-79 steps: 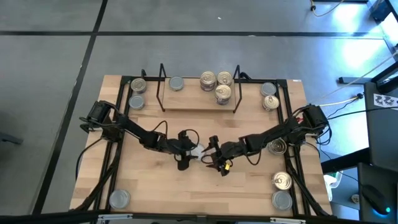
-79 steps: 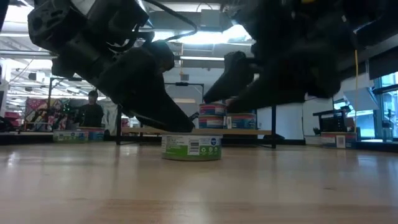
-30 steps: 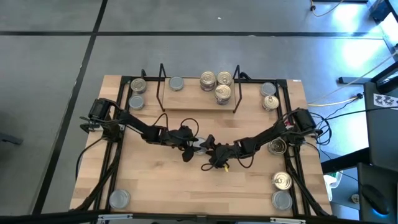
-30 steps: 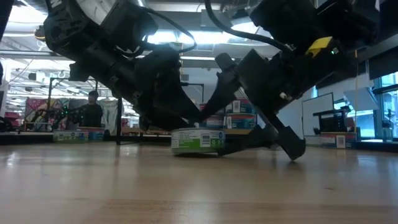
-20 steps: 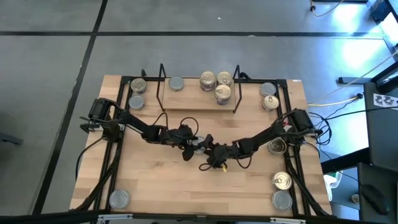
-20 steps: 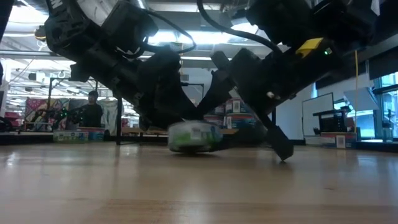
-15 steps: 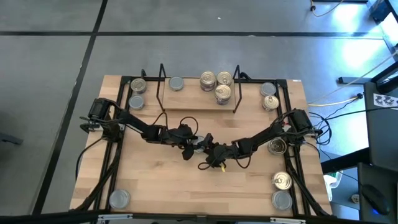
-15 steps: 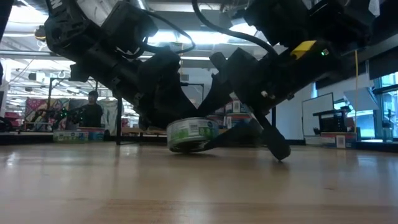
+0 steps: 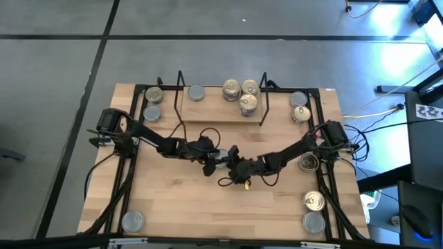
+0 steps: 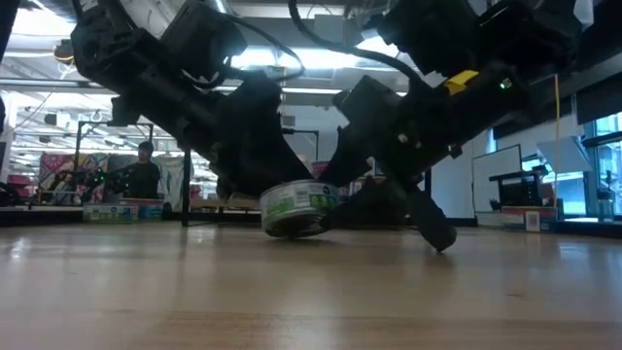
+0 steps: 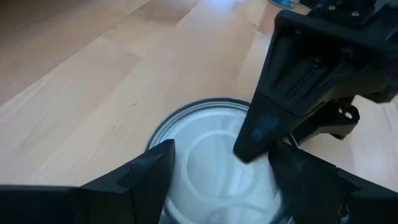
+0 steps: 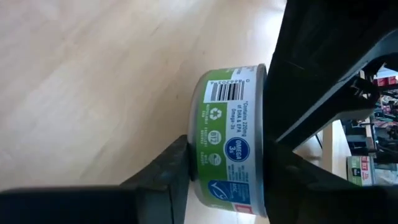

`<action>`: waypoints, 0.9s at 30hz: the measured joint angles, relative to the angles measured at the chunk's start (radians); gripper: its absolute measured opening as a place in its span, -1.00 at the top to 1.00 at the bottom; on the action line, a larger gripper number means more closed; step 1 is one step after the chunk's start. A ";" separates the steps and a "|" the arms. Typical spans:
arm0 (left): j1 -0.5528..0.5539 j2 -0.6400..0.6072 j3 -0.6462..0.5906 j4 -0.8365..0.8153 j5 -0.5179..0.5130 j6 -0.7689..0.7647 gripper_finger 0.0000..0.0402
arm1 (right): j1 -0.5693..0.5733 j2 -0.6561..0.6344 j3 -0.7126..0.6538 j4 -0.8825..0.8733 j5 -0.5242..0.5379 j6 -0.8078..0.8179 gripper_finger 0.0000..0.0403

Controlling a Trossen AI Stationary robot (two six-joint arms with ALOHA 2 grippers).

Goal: Stack canned seafood by type on shelf
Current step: Stack the green and white tuna can on top of the green and white tuna can on the shelf

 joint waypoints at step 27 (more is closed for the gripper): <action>-0.071 -0.425 0.001 -0.365 -0.225 0.768 -0.32 | -0.041 -0.253 -0.002 -0.108 0.080 0.040 0.28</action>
